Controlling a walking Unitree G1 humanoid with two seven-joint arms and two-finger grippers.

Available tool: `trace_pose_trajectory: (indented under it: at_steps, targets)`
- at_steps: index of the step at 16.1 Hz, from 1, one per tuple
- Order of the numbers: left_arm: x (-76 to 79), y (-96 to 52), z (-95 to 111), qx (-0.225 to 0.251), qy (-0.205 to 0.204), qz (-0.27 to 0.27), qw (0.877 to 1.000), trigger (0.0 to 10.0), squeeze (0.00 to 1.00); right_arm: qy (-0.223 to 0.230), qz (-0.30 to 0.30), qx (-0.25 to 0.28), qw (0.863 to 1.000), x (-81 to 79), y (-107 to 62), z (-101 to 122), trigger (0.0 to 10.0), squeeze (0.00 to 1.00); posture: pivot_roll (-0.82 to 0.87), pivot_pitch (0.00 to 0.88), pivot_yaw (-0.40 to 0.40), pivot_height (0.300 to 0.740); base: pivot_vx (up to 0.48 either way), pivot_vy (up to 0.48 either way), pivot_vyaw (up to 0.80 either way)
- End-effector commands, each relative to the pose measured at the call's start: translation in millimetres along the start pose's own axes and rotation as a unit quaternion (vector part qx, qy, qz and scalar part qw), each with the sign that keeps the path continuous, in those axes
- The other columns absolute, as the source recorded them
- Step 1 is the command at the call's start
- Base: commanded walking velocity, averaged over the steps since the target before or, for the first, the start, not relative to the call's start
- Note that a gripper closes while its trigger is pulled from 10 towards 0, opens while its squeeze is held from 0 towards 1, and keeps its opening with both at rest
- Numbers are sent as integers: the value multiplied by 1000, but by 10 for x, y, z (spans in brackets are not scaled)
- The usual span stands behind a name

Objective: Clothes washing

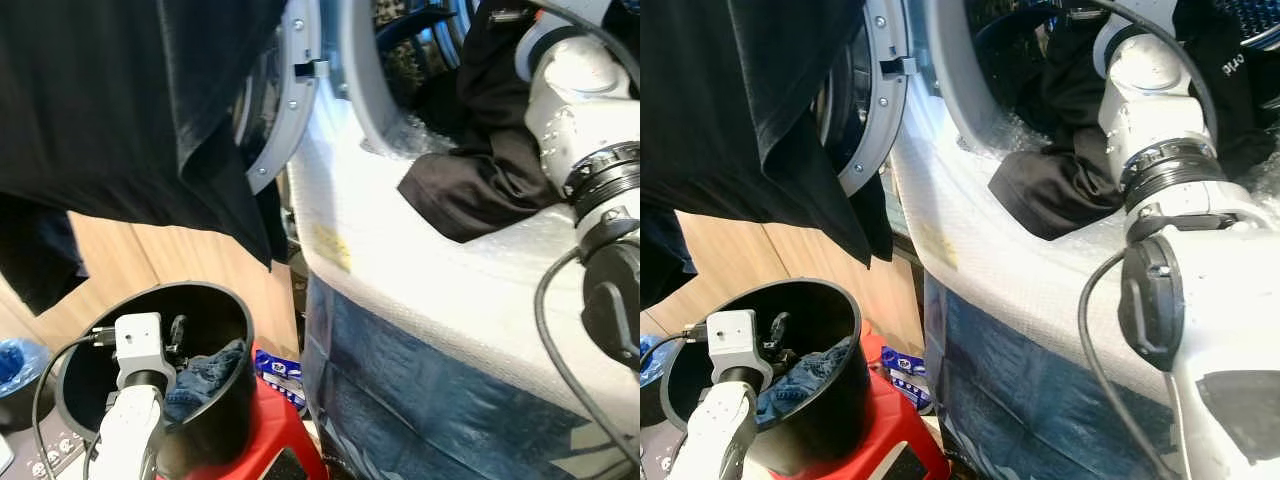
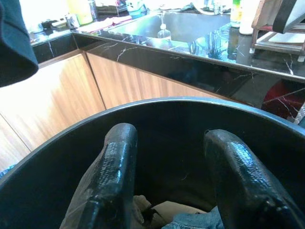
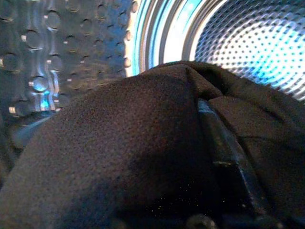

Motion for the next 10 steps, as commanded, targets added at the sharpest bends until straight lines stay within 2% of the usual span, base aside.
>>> trace_pose_trajectory:
  at_steps: [1, 2, 3, 5, 6, 7, 8, 10]
  targets:
    - [21, -20, -17, -9, 2, -9, 1000, 10000, 0, 0, 20, -27, 999, -106, -16, -152, 10000, 0, 68, 0, 73, 740, 0, 0, 0]
    - [16, -27, -35, -15, 5, -12, 1000, 10000, 0, -6, 35, -34, 999, -183, -28, -213, 10000, 0, 79, 0, 70, 740, 0, 0, 0]
    - [4, -38, -48, -19, 6, -10, 1000, 10000, 0, 2, 44, -27, 999, -195, -32, -219, 10000, 0, 86, 0, 64, 740, 0, 0, 0]
    - [18, -60, -65, -23, 8, -20, 1000, 10000, 0, 25, 10, -34, 999, -58, -31, -275, 10000, 0, 83, 0, 69, 740, 0, 0, 0]
    - [34, -72, -71, -24, 6, -22, 999, 10000, 0, 7, -10, -28, 1000, 36, -36, -308, 10000, 0, 80, 0, 77, 740, 0, 0, 0]
    - [40, -70, -70, -24, 5, -22, 999, 10000, 0, 1, -13, -25, 1000, 62, -38, -318, 10000, 416, 78, 0, 77, 740, 0, 0, 0]
    - [51, -68, -71, -25, 5, -23, 999, 10000, 0, -3, -24, -24, 999, 129, -40, -326, 10000, 1000, 69, 0, 80, 740, 0, 0, 0]
    - [86, -72, -88, -29, 9, -29, 999, 10000, 0, 2, -59, -11, 998, 366, -40, -255, 10000, 1000, 68, 0, 79, 740, 0, 0, 0]
Point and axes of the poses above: a point about 5 cm out from each wrist's last joint towards the gripper, its own y axis pointing out of the wrist towards the gripper, its own z axis along the axis of the wrist's last joint, x = y × z, the point moved 3 cm from there along y, pointing out of the wrist towards the gripper, and after that the axes turned 8 degrees about -y, right-handed, at the moved point
